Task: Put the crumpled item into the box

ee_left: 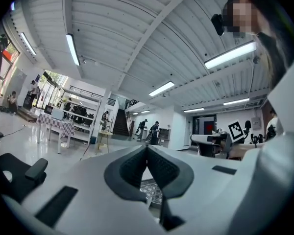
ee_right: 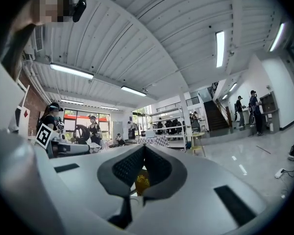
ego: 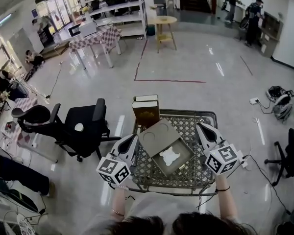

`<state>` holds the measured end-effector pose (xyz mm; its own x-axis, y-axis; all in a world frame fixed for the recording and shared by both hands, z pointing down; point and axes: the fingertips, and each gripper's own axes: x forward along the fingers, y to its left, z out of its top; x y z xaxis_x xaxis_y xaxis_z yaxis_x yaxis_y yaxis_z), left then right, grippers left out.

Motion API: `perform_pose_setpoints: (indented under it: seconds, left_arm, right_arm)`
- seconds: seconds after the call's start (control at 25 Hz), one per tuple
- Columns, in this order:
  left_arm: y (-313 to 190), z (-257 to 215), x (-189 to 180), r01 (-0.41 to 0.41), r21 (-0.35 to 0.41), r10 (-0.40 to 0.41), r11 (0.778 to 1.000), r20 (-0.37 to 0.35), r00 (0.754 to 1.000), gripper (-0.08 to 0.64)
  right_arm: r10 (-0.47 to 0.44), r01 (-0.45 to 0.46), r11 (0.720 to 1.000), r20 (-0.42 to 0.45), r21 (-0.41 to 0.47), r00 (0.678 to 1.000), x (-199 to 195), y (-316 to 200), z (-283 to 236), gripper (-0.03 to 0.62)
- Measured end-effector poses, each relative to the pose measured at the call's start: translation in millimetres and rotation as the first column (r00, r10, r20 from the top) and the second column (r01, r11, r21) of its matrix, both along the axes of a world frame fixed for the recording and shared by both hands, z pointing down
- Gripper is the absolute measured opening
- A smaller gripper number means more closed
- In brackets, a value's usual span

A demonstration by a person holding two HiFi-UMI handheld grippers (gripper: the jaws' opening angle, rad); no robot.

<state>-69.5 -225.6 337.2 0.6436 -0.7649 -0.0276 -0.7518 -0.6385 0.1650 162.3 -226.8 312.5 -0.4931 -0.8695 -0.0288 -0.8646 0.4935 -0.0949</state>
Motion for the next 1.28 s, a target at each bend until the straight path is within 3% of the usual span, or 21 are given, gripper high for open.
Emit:
perform_pose_setpoints:
  seconds: [0.4, 1.28]
  left_arm:
    - [-6, -32, -22, 0.063, 0.079, -0.064, 0.995, 0.001, 0.998, 0.017]
    - [-8, -33, -20, 0.084, 0.092, -0.086, 0.992, 0.022, 0.996, 0.018]
  right_arm:
    - [0.061, -0.061, 0.997, -0.007, 0.053, 0.998, 16, 3, -19, 0.021]
    - [0.126, -0.125, 0.991, -0.013, 0.051, 0.992, 35, -3, -8, 0.021]
